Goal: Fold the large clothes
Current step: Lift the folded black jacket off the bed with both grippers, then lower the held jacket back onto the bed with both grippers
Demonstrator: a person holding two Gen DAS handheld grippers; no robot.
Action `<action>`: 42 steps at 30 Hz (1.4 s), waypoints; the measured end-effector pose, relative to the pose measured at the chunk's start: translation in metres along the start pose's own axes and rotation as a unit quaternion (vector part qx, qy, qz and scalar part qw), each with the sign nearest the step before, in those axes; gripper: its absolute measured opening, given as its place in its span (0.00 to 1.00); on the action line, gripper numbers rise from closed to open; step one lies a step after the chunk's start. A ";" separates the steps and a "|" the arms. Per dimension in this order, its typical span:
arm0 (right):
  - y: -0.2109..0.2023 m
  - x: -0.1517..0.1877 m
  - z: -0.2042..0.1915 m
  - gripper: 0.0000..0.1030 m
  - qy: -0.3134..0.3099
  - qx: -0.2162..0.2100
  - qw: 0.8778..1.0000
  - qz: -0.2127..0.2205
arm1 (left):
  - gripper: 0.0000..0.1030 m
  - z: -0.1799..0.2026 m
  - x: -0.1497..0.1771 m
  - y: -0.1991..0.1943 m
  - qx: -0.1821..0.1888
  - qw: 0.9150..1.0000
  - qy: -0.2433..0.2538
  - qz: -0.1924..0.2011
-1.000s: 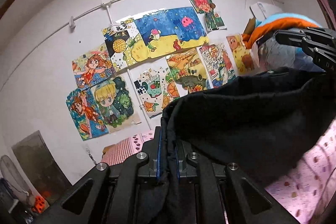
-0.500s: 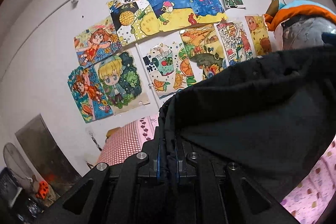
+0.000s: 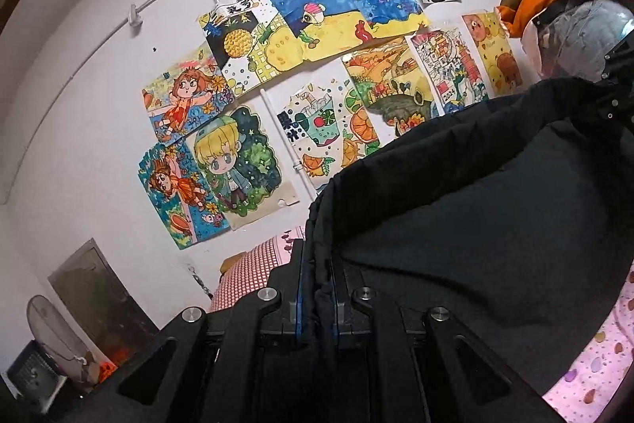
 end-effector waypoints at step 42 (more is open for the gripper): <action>0.235 0.067 -0.033 0.07 0.104 0.055 0.989 -0.095 | 0.13 0.067 0.089 0.205 0.058 0.977 -0.067 -0.195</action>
Point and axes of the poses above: each gripper's, at about its wrist camera, not at the fingertips, and y roughly the way its jaws point, z to its right, x to its underside, the point moved 7 cm from there along y, roughly the way its jaws point, and after that the axes turned 4 degrees about y, right-handed, at the moved point
